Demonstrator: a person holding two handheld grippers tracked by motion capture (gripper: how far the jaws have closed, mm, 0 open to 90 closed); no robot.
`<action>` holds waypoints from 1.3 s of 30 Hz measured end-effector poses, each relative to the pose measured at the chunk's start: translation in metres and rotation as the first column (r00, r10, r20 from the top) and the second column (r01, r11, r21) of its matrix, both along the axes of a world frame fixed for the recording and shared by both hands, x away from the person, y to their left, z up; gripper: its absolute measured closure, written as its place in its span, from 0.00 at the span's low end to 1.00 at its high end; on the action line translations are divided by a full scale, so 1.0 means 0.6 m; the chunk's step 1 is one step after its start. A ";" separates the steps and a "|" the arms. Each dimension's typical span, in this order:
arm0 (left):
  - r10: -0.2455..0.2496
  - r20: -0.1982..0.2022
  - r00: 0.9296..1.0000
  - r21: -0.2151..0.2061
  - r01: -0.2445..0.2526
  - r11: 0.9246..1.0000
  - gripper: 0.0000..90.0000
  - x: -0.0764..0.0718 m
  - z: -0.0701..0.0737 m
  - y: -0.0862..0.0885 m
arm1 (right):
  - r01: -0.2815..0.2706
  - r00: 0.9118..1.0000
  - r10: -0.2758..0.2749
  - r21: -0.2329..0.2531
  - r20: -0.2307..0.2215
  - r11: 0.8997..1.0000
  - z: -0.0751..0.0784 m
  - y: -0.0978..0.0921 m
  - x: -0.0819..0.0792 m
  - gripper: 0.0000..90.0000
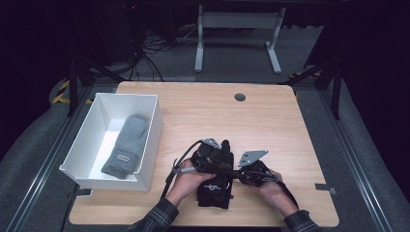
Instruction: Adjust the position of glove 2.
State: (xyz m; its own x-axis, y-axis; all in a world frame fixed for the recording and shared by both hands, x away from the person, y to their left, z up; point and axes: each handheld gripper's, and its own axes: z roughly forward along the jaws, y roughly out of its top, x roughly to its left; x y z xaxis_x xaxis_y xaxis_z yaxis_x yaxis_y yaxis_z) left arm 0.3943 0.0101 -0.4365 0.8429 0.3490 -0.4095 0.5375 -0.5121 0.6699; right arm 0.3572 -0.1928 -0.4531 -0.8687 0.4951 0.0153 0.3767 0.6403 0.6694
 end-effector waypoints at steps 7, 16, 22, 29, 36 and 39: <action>-0.034 -0.007 0.999 0.028 0.035 0.999 0.96 -0.016 -0.002 -0.012 | 0.120 0.991 -0.120 0.009 0.052 0.993 0.012 -0.066 0.013 0.81; -0.059 -0.016 0.998 0.133 0.061 0.989 1.00 -0.029 -0.027 -0.039 | 0.222 0.974 -0.221 -0.005 0.055 0.975 -0.001 -0.115 0.032 0.53; -0.075 0.006 0.997 0.174 0.073 0.982 1.00 -0.032 -0.023 -0.031 | 0.258 0.965 -0.258 -0.006 0.055 0.966 -0.011 -0.126 0.041 0.40; -0.037 0.037 0.999 0.177 0.029 0.984 1.00 -0.016 -0.010 0.008 | 0.261 0.963 -0.262 0.018 0.062 0.965 -0.017 -0.133 0.044 0.33; 0.107 0.098 0.989 0.164 -0.122 0.979 1.00 0.015 0.012 0.062 | 0.264 0.962 -0.265 0.021 0.063 0.964 -0.018 -0.134 0.045 0.32; 0.148 0.115 0.982 0.207 -0.169 0.964 1.00 0.032 0.003 0.071 | 0.265 0.962 -0.266 0.022 0.063 0.964 -0.018 -0.134 0.045 0.31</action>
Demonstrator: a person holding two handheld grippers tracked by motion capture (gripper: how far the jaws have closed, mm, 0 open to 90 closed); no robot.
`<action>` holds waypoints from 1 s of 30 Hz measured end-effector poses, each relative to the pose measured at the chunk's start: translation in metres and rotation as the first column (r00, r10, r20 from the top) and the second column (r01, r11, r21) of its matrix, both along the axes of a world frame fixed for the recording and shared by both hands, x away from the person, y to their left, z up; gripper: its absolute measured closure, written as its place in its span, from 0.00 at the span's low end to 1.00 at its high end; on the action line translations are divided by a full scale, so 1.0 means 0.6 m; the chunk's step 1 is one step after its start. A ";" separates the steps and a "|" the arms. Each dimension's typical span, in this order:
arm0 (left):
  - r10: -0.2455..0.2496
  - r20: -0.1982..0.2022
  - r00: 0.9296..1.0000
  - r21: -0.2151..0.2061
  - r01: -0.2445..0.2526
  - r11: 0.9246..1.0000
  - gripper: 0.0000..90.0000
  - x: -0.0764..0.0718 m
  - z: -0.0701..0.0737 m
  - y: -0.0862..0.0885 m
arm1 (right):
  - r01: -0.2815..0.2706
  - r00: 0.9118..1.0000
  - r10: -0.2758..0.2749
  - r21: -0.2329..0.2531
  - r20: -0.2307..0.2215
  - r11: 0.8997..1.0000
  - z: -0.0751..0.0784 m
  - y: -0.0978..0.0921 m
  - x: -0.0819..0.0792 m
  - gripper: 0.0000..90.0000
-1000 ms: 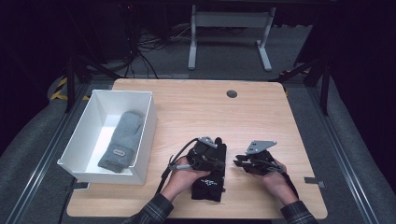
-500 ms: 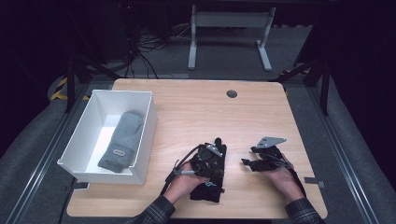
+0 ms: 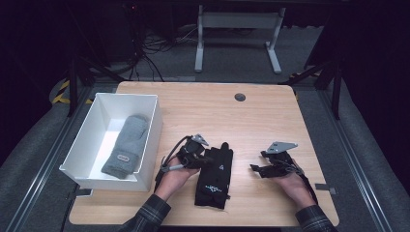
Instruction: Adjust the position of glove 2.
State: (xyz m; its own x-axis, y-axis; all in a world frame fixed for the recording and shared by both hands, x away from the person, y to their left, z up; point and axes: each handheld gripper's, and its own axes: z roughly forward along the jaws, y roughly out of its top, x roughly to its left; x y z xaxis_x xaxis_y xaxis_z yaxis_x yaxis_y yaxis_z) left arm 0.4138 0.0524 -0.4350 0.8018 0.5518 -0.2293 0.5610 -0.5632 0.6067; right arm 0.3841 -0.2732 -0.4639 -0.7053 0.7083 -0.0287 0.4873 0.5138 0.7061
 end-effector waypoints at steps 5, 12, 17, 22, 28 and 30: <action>0.004 -0.009 1.000 0.026 -0.004 1.000 1.00 0.022 -0.012 -0.014 | 0.009 1.000 -0.009 0.006 0.004 1.000 -0.003 -0.001 0.001 0.25; -0.012 -0.011 1.000 0.022 0.012 1.000 1.00 0.054 -0.016 -0.051 | 0.005 1.000 -0.006 0.028 0.031 1.000 -0.009 -0.006 -0.002 0.20; -0.044 -0.007 0.999 0.026 0.044 0.999 1.00 0.069 -0.015 -0.089 | 0.014 0.999 -0.015 0.023 0.030 1.000 -0.009 -0.007 -0.003 0.19; -0.070 -0.001 0.998 0.032 0.070 0.997 1.00 0.075 -0.012 -0.121 | 0.015 0.999 -0.016 0.025 0.028 1.000 -0.010 -0.009 -0.004 0.18; -0.064 0.018 0.998 0.004 0.064 0.998 0.95 0.059 0.008 -0.109 | 0.018 0.999 -0.018 0.025 0.027 1.000 -0.010 -0.009 -0.004 0.18; -0.069 0.019 0.997 0.002 0.069 0.998 0.86 0.050 0.014 -0.098 | 0.019 0.999 -0.020 0.025 0.026 1.000 -0.010 -0.009 -0.004 0.17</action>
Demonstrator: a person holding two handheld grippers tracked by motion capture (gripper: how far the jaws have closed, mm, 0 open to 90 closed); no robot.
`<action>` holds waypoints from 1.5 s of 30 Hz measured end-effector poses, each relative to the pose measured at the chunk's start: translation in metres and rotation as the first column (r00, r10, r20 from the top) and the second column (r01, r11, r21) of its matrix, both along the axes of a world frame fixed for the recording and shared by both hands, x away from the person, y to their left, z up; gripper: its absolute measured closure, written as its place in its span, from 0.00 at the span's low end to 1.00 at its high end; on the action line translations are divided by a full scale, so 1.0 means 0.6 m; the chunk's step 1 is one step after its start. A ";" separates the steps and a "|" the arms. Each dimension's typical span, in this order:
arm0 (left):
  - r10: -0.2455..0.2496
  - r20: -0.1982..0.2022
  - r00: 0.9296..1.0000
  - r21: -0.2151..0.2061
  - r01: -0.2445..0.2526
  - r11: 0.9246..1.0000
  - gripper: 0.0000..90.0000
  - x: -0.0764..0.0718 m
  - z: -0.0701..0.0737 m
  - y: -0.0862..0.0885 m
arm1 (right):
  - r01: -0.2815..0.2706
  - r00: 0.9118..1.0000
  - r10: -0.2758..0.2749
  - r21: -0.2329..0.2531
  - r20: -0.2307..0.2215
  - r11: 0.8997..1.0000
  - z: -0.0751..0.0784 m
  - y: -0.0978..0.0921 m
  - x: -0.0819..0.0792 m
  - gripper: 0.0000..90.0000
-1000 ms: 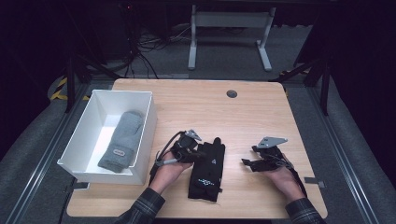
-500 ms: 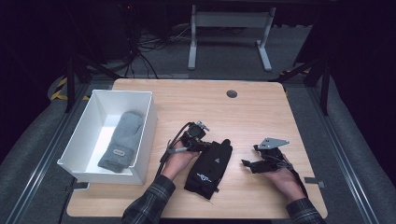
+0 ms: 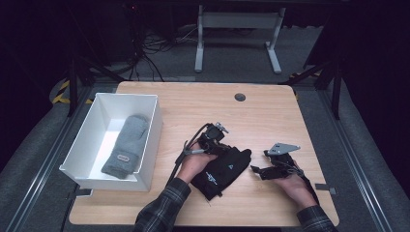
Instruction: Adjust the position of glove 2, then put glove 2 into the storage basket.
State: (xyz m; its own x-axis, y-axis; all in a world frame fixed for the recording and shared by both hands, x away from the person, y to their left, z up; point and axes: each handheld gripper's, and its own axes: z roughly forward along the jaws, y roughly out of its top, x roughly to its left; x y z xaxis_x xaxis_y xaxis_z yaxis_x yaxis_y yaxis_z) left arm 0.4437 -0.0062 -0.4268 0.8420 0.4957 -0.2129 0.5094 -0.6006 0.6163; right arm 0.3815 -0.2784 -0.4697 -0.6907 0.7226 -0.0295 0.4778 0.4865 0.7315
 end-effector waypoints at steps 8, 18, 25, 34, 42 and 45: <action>-0.002 -0.014 1.000 -0.006 0.002 1.000 0.49 -0.043 -0.008 0.046 | 0.002 1.000 -0.002 0.000 -0.001 1.000 0.000 0.000 0.000 0.17; -0.006 0.007 1.000 0.030 0.005 1.000 0.20 -0.072 -0.034 0.037 | 0.002 1.000 -0.002 0.000 -0.001 1.000 0.000 0.000 0.000 0.17; -0.039 0.042 0.998 0.080 0.036 0.996 0.17 -0.079 -0.050 0.021 | 0.003 1.000 -0.003 0.000 -0.001 1.000 0.000 0.000 0.000 0.17; -0.083 0.068 0.994 0.077 0.077 0.994 0.41 -0.089 -0.047 0.021 | 0.002 1.000 -0.002 -0.001 -0.001 1.000 0.000 0.000 0.000 0.17; -0.119 0.003 0.993 0.043 0.119 0.992 0.76 -0.084 -0.044 0.025 | 0.003 1.000 -0.003 0.000 0.000 1.000 0.000 0.000 0.000 0.17; -0.109 -0.012 0.994 0.034 0.109 0.993 0.79 -0.083 -0.040 0.025 | 0.002 1.000 -0.002 0.000 0.000 1.000 0.000 0.000 0.000 0.17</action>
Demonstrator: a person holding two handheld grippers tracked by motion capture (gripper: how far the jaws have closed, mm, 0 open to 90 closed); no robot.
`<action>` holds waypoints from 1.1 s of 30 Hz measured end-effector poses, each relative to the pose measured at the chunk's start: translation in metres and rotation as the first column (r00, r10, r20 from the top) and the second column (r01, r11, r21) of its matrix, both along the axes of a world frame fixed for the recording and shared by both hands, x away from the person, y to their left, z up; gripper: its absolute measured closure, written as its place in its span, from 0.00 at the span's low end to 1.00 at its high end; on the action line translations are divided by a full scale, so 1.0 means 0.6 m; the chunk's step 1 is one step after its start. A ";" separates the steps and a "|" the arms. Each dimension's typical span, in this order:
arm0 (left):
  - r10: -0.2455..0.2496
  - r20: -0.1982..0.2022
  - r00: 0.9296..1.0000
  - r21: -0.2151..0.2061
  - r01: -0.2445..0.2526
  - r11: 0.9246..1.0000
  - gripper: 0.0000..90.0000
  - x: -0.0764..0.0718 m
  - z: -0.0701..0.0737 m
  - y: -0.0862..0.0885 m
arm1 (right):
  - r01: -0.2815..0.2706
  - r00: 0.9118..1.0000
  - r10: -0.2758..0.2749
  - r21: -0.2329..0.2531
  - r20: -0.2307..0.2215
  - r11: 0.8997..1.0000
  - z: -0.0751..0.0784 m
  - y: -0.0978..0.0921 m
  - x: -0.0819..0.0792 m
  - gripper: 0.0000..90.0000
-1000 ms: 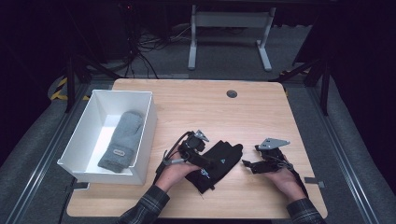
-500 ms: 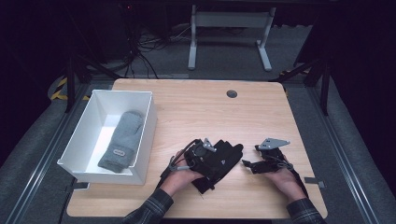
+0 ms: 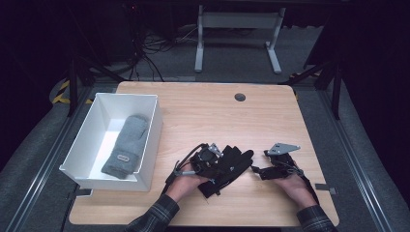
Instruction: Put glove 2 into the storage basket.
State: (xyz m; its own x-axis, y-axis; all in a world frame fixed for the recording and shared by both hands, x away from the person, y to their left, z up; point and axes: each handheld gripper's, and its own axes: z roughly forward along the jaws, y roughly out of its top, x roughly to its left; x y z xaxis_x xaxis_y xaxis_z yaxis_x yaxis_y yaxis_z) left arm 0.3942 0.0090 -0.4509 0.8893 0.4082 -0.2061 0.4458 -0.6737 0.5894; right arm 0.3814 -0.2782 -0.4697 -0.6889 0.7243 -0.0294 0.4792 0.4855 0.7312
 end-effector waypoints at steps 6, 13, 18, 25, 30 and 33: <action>0.017 -0.028 0.999 -0.021 -0.018 1.000 0.80 0.003 0.013 0.005 | 0.001 1.000 -0.001 0.000 -0.001 1.000 0.000 0.000 0.000 0.17; 0.044 -0.026 0.999 -0.063 -0.045 0.997 0.80 0.005 0.052 0.014 | 0.001 1.000 -0.001 -0.001 0.000 1.000 0.000 0.000 0.000 0.17; 0.059 -0.022 0.998 -0.070 -0.060 0.996 0.80 0.008 0.099 0.022 | 0.000 1.000 0.000 0.000 0.000 1.000 0.000 0.000 0.000 0.17; 0.090 0.006 0.996 -0.088 -0.090 0.992 0.80 0.012 0.161 0.040 | 0.001 1.000 -0.001 0.001 0.000 1.000 0.000 0.000 0.000 0.17; 0.109 0.020 0.994 -0.093 -0.106 0.990 0.80 0.021 0.208 0.065 | 0.001 1.000 -0.001 0.000 0.000 1.000 0.000 0.000 0.000 0.17; 0.123 0.022 0.992 -0.101 -0.120 0.988 0.80 0.027 0.232 0.084 | 0.001 1.000 -0.001 0.000 -0.001 1.000 0.000 0.000 0.000 0.17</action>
